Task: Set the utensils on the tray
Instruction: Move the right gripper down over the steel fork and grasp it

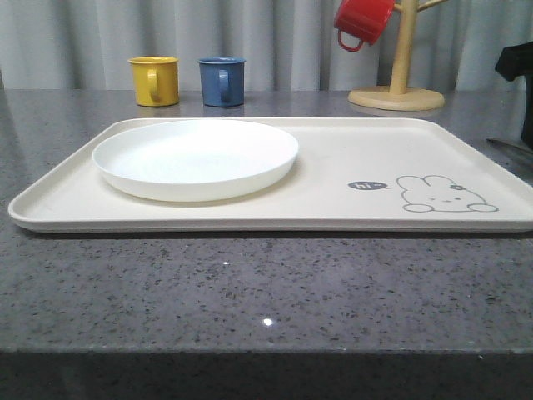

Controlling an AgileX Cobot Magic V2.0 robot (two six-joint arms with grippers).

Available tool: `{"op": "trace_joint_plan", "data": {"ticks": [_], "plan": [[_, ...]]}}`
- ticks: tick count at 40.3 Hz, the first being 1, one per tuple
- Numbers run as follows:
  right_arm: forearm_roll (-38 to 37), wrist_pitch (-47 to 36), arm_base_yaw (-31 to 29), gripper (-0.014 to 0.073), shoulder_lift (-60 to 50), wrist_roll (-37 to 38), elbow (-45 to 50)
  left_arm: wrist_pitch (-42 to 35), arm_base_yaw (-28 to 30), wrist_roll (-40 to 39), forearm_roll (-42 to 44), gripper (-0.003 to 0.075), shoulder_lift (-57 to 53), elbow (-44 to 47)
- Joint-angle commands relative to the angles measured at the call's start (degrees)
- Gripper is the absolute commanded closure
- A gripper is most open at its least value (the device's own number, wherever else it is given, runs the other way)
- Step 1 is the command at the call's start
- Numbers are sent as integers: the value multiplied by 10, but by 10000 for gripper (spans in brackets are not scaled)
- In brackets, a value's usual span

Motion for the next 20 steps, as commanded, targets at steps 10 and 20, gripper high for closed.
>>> {"op": "trace_joint_plan", "data": {"ticks": [10,20], "plan": [[-6,-19,1,280,6,-7,-20,-50,-3,-3,-8,738,5,-14],[-4,-11,1,470,13,-7,-20,-50,-3,-3,-8,738,5,-14]]}}
